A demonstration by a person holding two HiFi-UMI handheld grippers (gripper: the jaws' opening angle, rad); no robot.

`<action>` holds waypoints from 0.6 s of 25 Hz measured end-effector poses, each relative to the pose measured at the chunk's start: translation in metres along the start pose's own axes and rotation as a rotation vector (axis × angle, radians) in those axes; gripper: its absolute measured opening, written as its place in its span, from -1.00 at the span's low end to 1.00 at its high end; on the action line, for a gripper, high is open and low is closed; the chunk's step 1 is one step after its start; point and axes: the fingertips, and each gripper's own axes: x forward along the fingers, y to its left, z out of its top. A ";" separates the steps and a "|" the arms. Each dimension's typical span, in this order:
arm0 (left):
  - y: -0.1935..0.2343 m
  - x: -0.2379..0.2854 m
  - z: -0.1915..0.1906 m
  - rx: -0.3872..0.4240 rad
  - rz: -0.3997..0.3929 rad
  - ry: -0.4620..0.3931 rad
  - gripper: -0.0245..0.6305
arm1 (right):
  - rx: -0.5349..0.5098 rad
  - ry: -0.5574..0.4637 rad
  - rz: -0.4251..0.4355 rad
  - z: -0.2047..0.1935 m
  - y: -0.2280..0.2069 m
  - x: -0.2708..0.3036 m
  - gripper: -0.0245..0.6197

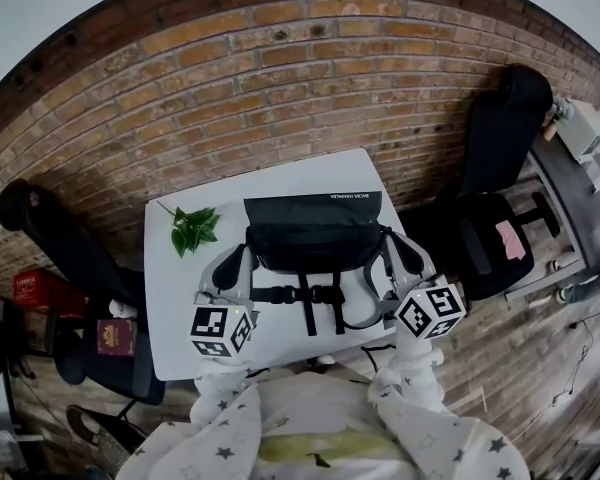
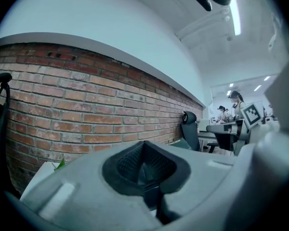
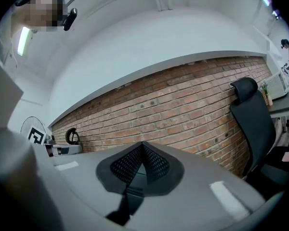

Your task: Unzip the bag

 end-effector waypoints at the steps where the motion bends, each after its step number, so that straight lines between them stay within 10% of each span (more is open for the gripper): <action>1: 0.002 0.000 0.002 0.003 0.004 -0.004 -0.93 | 0.000 -0.006 0.002 0.001 0.001 0.000 -0.90; 15: 0.011 -0.001 0.012 0.004 0.025 -0.025 -0.93 | 0.023 -0.043 -0.011 0.006 -0.003 -0.002 -0.90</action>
